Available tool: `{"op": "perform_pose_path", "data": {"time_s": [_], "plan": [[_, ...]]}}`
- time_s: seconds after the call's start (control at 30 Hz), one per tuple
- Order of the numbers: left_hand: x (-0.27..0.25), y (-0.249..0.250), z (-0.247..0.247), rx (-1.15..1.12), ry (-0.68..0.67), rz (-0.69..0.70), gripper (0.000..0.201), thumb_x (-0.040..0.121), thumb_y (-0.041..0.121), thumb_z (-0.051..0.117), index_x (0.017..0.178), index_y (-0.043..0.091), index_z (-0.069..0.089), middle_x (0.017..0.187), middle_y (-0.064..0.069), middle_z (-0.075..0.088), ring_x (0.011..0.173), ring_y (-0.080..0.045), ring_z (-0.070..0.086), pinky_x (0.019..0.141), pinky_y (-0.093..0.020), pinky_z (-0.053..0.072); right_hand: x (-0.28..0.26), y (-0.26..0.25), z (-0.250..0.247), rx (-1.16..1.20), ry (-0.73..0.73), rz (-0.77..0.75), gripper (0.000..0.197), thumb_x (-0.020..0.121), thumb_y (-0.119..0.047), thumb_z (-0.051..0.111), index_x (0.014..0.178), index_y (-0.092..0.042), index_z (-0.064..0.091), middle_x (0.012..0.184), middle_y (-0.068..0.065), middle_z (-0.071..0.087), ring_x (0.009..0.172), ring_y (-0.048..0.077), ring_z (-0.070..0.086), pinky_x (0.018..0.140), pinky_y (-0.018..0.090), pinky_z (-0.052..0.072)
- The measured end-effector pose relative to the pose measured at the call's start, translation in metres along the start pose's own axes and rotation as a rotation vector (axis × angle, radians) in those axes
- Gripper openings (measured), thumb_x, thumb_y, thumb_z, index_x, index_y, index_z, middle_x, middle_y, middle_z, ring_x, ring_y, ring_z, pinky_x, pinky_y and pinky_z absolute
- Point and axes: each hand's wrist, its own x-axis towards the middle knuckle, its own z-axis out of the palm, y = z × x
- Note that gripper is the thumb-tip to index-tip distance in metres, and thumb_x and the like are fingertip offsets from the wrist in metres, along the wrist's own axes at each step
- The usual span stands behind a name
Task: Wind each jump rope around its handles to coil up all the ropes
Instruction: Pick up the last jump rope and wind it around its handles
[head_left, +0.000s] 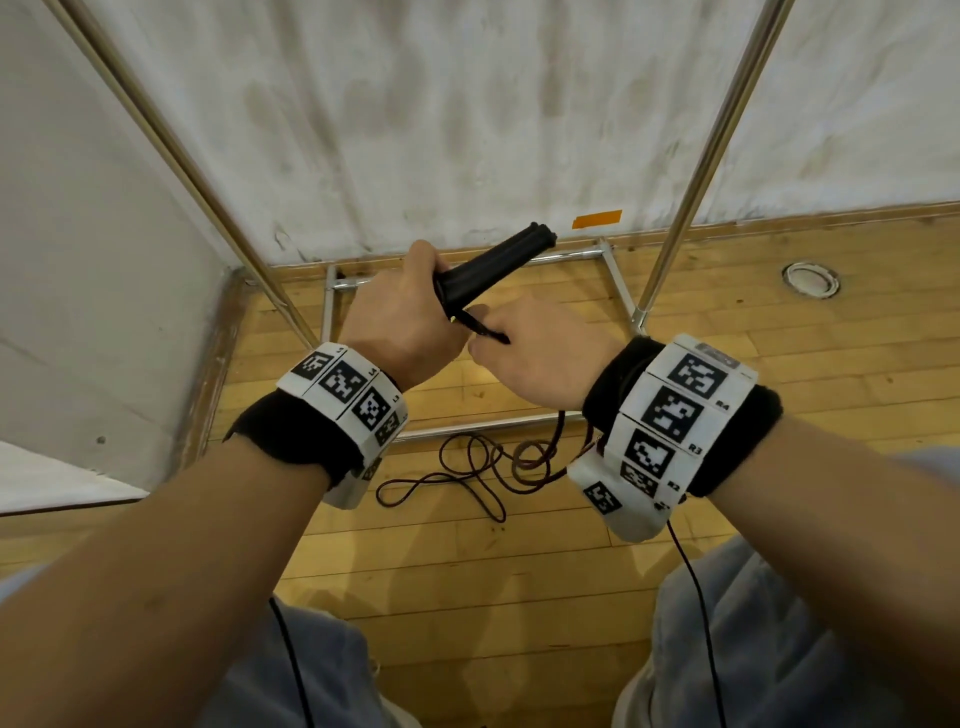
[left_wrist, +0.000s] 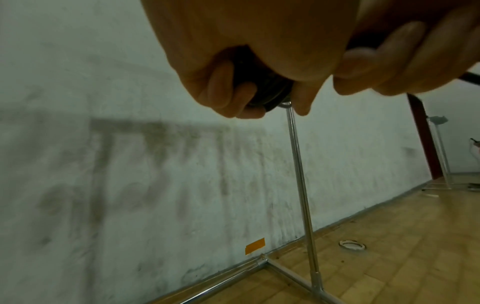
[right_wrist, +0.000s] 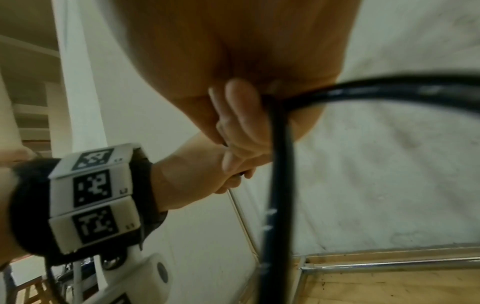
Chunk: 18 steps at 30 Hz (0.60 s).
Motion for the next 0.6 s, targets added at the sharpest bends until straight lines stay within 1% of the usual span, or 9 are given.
{"op": "perform_pose_path", "data": {"time_s": [0.03,0.1,0.17,0.23,0.27,0.33,0.43,0.53,0.6], "plan": [[0.002,-0.002,0.001,0.027,-0.001,-0.022,0.038,0.079,0.039,0.069,0.096,0.027,0.037,0.070,0.014,0.046,0.058,-0.004,0.045,0.046,-0.022,0.029,-0.001,0.002,-0.001,-0.083,0.000,0.004,0.027,0.096,-0.025,0.045,0.069,-0.023,0.049,0.058,-0.005,0.045,0.050,0.008,0.041,0.048,0.023,0.028],[0.004,-0.004,0.002,0.082,-0.019,-0.056,0.039,0.080,0.045,0.067,0.096,0.027,0.038,0.073,0.010,0.048,0.061,-0.010,0.047,0.048,-0.024,0.032,-0.003,0.005,-0.004,-0.210,-0.009,0.036,0.023,0.097,-0.029,0.045,0.076,-0.019,0.050,0.063,-0.005,0.047,0.054,0.007,0.043,0.047,0.022,0.027],[0.003,-0.003,0.006,0.136,-0.048,-0.051,0.037,0.080,0.041,0.066,0.098,0.024,0.040,0.072,0.008,0.047,0.066,-0.017,0.048,0.055,-0.028,0.039,-0.004,0.003,-0.003,-0.273,-0.030,0.017,0.027,0.098,-0.031,0.042,0.074,-0.020,0.047,0.065,-0.005,0.045,0.057,0.008,0.044,0.048,0.022,0.028],[-0.001,-0.001,0.012,0.167,-0.093,-0.020,0.032,0.081,0.030,0.064,0.099,0.021,0.040,0.072,0.006,0.049,0.063,-0.016,0.048,0.061,-0.032,0.044,-0.005,-0.003,0.002,-0.354,-0.065,-0.069,0.029,0.100,-0.030,0.037,0.076,-0.017,0.046,0.065,-0.004,0.041,0.062,0.014,0.047,0.054,0.024,0.035],[-0.003,0.000,0.016,0.176,-0.112,0.008,0.030,0.081,0.025,0.062,0.099,0.020,0.037,0.071,0.006,0.049,0.060,-0.013,0.046,0.056,-0.030,0.041,-0.005,-0.007,0.006,-0.395,-0.072,-0.118,0.028,0.101,-0.029,0.035,0.080,-0.014,0.046,0.065,-0.004,0.037,0.067,0.017,0.047,0.059,0.028,0.038],[-0.006,-0.002,0.019,0.162,-0.122,0.064,0.029,0.083,0.020,0.060,0.098,0.019,0.035,0.068,0.008,0.043,0.057,-0.008,0.041,0.047,-0.025,0.028,-0.004,-0.010,0.009,-0.392,-0.051,-0.169,0.029,0.101,-0.027,0.034,0.081,-0.010,0.047,0.062,-0.003,0.034,0.070,0.019,0.044,0.064,0.030,0.035],[-0.004,-0.006,0.018,0.158,-0.110,0.061,0.030,0.083,0.022,0.060,0.096,0.020,0.033,0.068,0.008,0.042,0.055,-0.009,0.040,0.046,-0.025,0.024,-0.006,-0.005,0.001,-0.296,-0.039,-0.166,0.029,0.097,-0.031,0.043,0.075,-0.015,0.050,0.063,-0.004,0.046,0.059,0.013,0.046,0.055,0.022,0.032],[-0.001,-0.014,0.016,0.282,-0.136,-0.031,0.027,0.084,0.029,0.059,0.100,0.019,0.038,0.078,0.004,0.047,0.059,-0.015,0.045,0.047,-0.027,0.030,-0.007,0.009,-0.017,-0.255,0.038,-0.109,0.032,0.095,-0.036,0.047,0.065,-0.027,0.048,0.061,-0.006,0.050,0.051,0.007,0.044,0.046,0.020,0.027],[-0.003,-0.016,0.019,0.340,-0.156,-0.004,0.024,0.086,0.031,0.056,0.097,0.021,0.037,0.076,0.005,0.045,0.057,-0.015,0.043,0.049,-0.027,0.030,-0.003,0.020,-0.025,-0.251,0.131,-0.090,0.029,0.096,-0.038,0.044,0.073,-0.025,0.056,0.062,-0.006,0.051,0.053,0.008,0.045,0.047,0.022,0.027]]}}
